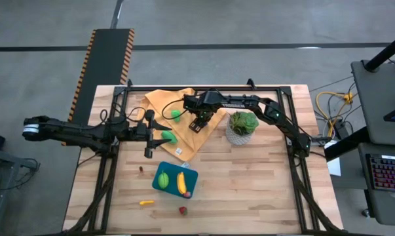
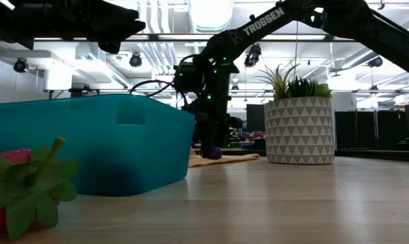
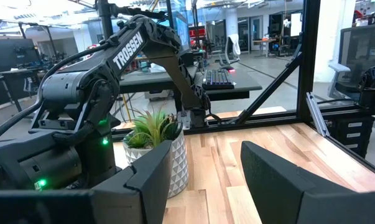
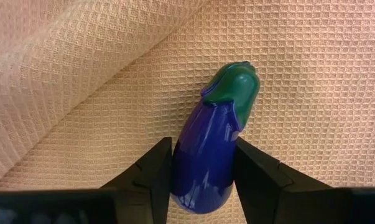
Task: Pick and placing Produce into tupperware
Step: Put the eggplant into the blue bin
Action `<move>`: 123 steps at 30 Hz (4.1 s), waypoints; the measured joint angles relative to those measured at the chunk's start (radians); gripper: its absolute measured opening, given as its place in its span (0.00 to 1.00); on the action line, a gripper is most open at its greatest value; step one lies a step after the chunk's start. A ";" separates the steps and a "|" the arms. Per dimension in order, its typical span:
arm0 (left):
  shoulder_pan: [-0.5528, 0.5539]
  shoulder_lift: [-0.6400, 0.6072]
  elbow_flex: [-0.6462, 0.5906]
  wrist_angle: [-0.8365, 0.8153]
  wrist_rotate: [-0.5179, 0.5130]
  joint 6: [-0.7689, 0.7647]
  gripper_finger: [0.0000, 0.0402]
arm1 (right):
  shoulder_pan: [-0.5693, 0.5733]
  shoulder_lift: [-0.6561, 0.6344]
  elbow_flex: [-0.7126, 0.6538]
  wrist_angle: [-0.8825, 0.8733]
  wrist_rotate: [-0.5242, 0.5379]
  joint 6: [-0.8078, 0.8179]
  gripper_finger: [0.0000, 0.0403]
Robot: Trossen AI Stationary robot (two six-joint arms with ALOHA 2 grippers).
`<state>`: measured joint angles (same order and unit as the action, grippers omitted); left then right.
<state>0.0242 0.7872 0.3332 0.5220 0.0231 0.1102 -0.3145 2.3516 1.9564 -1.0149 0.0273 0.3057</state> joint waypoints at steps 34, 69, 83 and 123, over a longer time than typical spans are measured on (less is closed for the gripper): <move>0.000 0.000 0.000 0.000 0.000 0.000 0.44 | 0.000 -0.008 0.168 -0.142 -0.004 -0.020 0.34; 0.000 -0.092 0.000 -0.061 0.000 -0.002 0.44 | 0.203 -0.232 0.395 -0.253 0.114 -0.071 0.34; 0.000 -0.097 0.000 -0.062 0.002 -0.002 0.44 | 0.424 -0.301 0.394 -0.180 0.351 -0.037 0.34; 0.000 -0.103 0.000 -0.060 0.010 -0.026 0.44 | 0.647 -0.426 0.381 0.106 0.291 -0.255 0.32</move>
<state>0.0238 0.6846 0.3332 0.4618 0.0330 0.0837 0.3320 1.9260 2.3369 -0.9087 0.3186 0.0510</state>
